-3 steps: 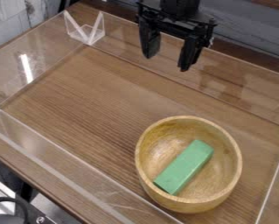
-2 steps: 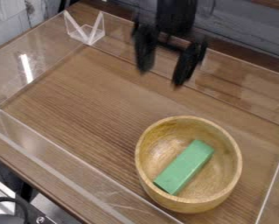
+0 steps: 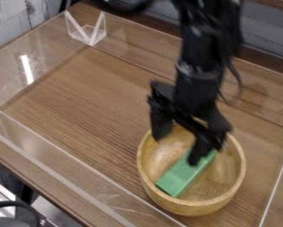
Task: Remove the green block from inside the brown bowl and put it on the table
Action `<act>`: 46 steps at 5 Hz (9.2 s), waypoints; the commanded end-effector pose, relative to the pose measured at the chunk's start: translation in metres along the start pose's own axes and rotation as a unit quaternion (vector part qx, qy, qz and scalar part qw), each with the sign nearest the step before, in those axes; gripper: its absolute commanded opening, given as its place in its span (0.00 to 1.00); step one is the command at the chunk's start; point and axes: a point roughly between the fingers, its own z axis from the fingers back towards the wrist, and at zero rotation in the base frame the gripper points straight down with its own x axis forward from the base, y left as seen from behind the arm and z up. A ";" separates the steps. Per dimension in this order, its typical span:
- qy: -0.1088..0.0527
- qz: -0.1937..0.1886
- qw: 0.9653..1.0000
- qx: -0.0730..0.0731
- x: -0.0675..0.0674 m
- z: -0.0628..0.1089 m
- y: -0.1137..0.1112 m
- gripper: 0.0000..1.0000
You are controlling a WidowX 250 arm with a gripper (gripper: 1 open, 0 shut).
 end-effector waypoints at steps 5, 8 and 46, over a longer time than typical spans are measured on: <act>-0.060 -0.018 0.998 -0.004 0.007 -0.046 -0.008 0.00; -0.052 -0.008 0.999 -0.015 0.000 -0.037 -0.007 0.00; -0.147 0.092 0.985 -0.001 -0.012 0.002 0.134 0.00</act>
